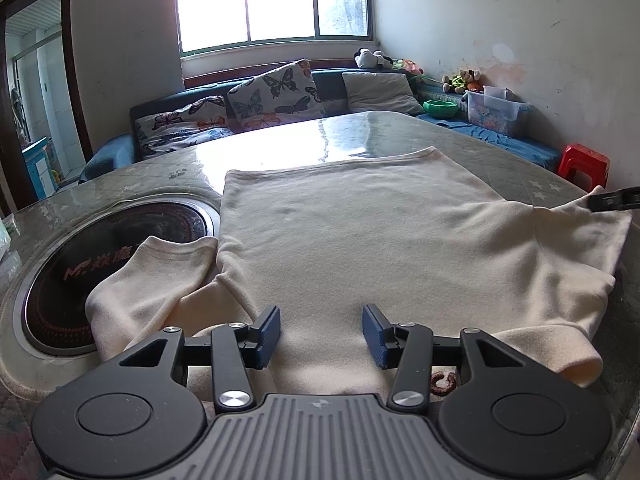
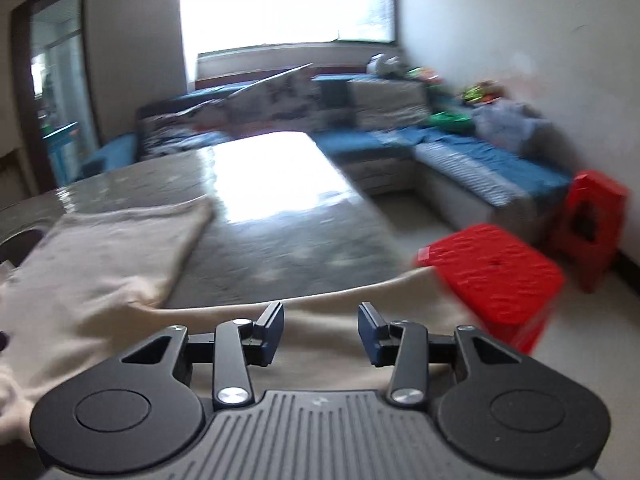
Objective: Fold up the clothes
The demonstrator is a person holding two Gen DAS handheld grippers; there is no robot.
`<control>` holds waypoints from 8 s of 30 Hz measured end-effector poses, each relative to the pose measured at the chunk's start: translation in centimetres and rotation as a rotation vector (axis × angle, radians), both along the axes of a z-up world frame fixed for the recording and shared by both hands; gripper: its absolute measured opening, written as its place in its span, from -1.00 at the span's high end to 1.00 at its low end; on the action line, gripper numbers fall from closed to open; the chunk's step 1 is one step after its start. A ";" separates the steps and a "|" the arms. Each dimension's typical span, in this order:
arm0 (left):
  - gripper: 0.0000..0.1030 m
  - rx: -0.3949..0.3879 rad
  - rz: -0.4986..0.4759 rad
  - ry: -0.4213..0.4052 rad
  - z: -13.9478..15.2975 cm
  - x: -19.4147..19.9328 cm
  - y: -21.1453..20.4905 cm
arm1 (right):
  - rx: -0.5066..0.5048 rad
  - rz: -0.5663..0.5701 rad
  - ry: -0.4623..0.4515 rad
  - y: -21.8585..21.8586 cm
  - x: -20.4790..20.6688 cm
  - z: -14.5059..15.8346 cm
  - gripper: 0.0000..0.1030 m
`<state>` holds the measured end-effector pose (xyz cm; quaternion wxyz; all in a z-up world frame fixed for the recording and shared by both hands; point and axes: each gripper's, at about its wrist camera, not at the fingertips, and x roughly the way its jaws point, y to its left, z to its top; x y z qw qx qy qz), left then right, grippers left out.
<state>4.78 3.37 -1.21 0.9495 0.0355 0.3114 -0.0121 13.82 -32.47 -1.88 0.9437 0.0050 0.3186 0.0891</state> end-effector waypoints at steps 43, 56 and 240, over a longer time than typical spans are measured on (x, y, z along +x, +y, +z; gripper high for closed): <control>-0.05 -0.106 0.214 0.016 1.2 -1.2 8.0 | -0.078 0.440 0.079 13.2 0.1 -0.1 0.28; -0.12 -0.010 0.708 -0.001 0.9 -3.3 14.6 | -0.082 0.433 0.075 13.1 0.3 -0.3 0.17; -0.15 0.058 -0.318 -0.045 1.5 -0.7 -9.5 | 0.059 -0.249 -0.043 -8.2 -0.9 -0.7 0.92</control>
